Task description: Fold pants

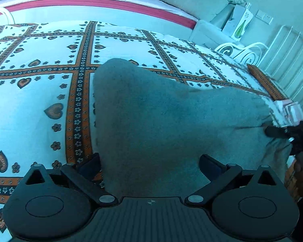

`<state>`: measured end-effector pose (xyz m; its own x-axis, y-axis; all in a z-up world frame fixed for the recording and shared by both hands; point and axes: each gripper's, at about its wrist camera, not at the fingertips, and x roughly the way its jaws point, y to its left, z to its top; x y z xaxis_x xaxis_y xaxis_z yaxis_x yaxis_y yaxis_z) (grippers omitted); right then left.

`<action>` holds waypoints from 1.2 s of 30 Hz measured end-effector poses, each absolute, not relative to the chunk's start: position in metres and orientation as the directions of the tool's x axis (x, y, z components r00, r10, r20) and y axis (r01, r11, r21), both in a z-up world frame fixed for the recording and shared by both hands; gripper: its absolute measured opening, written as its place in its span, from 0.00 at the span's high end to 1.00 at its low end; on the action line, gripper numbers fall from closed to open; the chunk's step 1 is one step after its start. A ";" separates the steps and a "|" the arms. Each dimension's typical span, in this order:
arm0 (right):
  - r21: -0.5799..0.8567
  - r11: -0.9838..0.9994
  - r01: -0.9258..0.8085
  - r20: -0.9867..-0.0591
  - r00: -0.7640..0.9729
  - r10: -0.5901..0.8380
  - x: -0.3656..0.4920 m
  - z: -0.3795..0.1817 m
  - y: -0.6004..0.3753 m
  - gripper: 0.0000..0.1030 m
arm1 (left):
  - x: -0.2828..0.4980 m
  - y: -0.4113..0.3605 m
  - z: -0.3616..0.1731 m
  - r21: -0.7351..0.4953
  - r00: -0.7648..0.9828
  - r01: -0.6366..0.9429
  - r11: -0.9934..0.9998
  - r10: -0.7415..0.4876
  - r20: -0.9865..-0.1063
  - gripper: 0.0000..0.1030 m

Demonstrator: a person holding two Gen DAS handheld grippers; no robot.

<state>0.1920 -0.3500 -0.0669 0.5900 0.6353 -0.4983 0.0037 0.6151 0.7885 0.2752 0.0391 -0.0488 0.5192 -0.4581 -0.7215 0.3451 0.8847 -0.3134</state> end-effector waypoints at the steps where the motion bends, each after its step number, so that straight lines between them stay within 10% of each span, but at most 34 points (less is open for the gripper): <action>1: 0.778 0.629 -0.007 -0.506 0.585 0.633 0.193 -0.066 -0.348 0.31 | 0.275 0.039 -0.049 -0.313 0.519 0.347 0.884 -0.458 -0.721 0.04; 13: 0.733 0.676 -0.067 -0.538 0.551 0.638 0.212 -0.059 -0.324 0.19 | 0.282 0.052 -0.050 -0.343 0.519 0.326 0.881 -0.470 -0.714 0.34; 18: 0.756 0.654 -0.029 -0.539 0.538 0.648 0.207 -0.057 -0.336 0.36 | 0.279 0.065 -0.051 -0.390 0.507 0.320 0.863 -0.504 -0.699 0.37; 25: 0.761 0.648 -0.023 -0.535 0.543 0.648 0.210 -0.061 -0.331 0.34 | 0.292 0.063 -0.056 -0.446 0.487 0.302 0.842 -0.539 -0.687 0.38; 30: 0.737 0.674 -0.056 -0.543 0.546 0.638 0.211 -0.048 -0.320 0.61 | 0.295 0.077 -0.051 -0.517 0.488 0.273 0.811 -0.580 -0.652 0.76; 36: 0.745 0.639 -0.194 -0.448 0.564 0.694 0.206 -0.007 -0.312 0.63 | 0.284 0.088 -0.030 -0.565 0.521 0.310 0.765 -0.634 -0.571 0.78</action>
<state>0.2062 -0.3119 -0.0073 0.5643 0.6936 -0.4477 -0.1940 0.6385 0.7447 0.2836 0.0881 -0.0304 0.5215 -0.6337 -0.5714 0.3096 0.7645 -0.5653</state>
